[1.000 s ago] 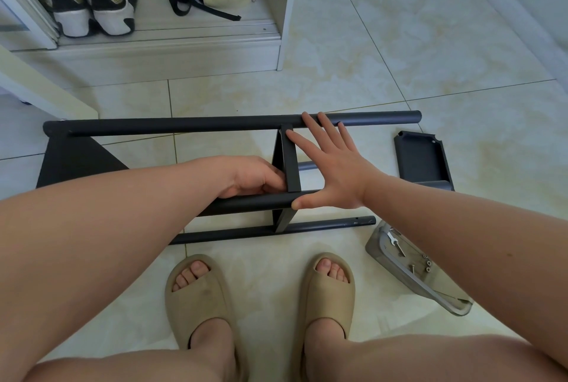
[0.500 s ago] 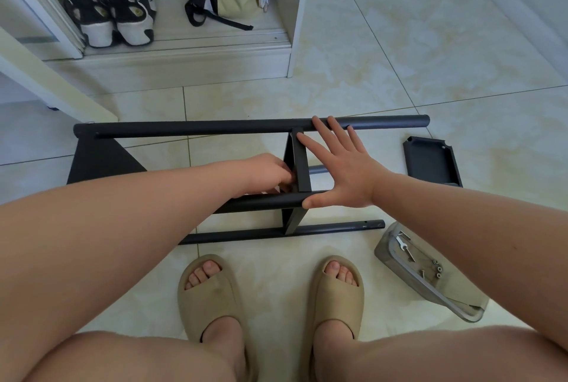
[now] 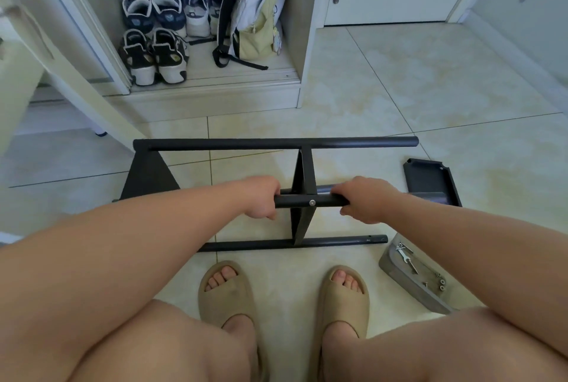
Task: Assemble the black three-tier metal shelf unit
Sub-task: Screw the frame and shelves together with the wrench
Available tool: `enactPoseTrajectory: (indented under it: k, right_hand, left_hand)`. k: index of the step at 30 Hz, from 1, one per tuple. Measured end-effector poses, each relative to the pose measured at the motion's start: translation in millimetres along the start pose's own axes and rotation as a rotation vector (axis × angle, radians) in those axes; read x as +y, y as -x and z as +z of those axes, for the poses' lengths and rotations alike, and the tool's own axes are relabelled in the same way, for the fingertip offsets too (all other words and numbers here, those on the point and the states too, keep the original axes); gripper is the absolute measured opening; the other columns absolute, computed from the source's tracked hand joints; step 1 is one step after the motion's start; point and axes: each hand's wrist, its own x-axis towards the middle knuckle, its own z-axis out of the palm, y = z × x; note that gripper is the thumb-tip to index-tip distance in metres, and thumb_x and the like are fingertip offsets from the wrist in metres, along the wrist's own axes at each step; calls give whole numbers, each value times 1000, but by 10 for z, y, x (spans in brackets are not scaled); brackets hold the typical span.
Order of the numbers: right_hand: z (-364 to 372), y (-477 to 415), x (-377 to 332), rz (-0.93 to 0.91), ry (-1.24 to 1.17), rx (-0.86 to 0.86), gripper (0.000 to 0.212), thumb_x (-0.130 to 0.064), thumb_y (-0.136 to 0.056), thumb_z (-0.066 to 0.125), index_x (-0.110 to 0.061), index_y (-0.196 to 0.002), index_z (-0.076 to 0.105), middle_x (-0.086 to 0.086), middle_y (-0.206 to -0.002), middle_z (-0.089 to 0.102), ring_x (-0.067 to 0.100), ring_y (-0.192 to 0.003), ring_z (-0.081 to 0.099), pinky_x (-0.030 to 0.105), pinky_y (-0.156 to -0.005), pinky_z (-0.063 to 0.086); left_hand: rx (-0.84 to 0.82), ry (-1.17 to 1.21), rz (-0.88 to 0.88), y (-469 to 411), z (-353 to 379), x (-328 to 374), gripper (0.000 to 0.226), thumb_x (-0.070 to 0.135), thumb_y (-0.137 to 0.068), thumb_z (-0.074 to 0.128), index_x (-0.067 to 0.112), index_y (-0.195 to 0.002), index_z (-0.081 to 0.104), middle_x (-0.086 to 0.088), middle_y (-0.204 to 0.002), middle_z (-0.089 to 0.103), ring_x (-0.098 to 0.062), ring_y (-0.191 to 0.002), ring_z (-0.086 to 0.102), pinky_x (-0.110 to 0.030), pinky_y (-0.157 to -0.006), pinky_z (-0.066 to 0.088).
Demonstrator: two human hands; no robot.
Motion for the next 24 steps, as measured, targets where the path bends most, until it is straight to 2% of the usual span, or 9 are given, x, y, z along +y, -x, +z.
enactPoseTrajectory:
  k: [2, 4, 6, 8, 11, 15, 18, 21, 24]
  right_hand:
    - [-20, -18, 0, 31, 19, 133, 21, -25, -103, 52, -26, -124, 53, -3, -107, 60, 21, -96, 59, 37, -83, 51]
    - [-32, -74, 9, 50, 37, 287, 25, -24, -105, 47, -26, -130, 49, -2, -112, 59, 21, -100, 57, 37, -91, 46]
    - [-50, -161, 20, 81, 43, 408, 28, -26, -106, 44, -29, -134, 46, -4, -118, 58, 22, -108, 55, 42, -102, 39]
    - [-108, -292, 30, 134, 30, 464, 32, -28, -107, 43, -32, -138, 43, -5, -128, 57, 24, -121, 52, 53, -115, 27]
    - [-274, -603, 33, 195, -14, 575, 37, -33, -107, 44, -34, -144, 44, -6, -137, 54, 25, -134, 45, 65, -118, 13]
    - [-455, -1148, 51, 240, -150, 594, 41, -30, -107, 44, -35, -148, 43, -3, -144, 48, 25, -143, 33, 71, -117, 10]
    - [-482, -1633, 111, 240, -225, 551, 41, -28, -107, 42, -34, -148, 41, -2, -146, 45, 25, -144, 29, 69, -117, 14]
    - [-443, -2092, 155, 215, -240, 575, 43, -26, -107, 43, -30, -149, 39, 1, -149, 42, 26, -146, 25, 69, -117, 15]
    - [-350, -2488, 166, 175, -237, 590, 51, -29, -106, 44, -28, -156, 30, 4, -159, 31, 28, -152, 13, 68, -118, 9]
  left_hand:
    - [162, 8, -34, -7, 8, -8, 27, 21, -94, 61, 16, -120, 57, -5, -108, 60, -25, -95, 57, -33, -74, 44]
    - [310, -21, -51, -9, -43, -38, 22, 18, -95, 54, 20, -117, 55, -3, -108, 60, -24, -93, 56, -35, -72, 42]
    - [447, -69, -54, -28, -114, -76, 17, 18, -96, 51, 23, -112, 54, -1, -105, 62, -25, -91, 56, -35, -73, 38]
    - [541, -62, -54, -100, -200, -132, 16, 19, -97, 51, 25, -112, 55, 0, -108, 62, -26, -96, 57, -36, -78, 38]
    - [638, 35, -36, -298, -404, -293, 26, 17, -95, 56, 26, -118, 51, 0, -117, 51, -26, -98, 58, -38, -82, 43]
    - [624, 81, -16, -704, -741, -537, 28, 15, -94, 59, 26, -120, 54, 1, -118, 53, -26, -107, 55, -45, -93, 46]
    - [570, 81, -36, -1110, -916, -697, 28, 15, -96, 59, 25, -122, 57, 2, -110, 52, -25, -104, 54, -44, -93, 46]
    - [608, 59, -71, -1541, -994, -890, 27, 16, -97, 55, 28, -122, 59, 1, -114, 58, -25, -105, 55, -45, -95, 44]
    - [668, 16, -96, -1921, -976, -1105, 28, 20, -100, 50, 31, -125, 57, 1, -115, 57, -26, -109, 52, -46, -97, 39]
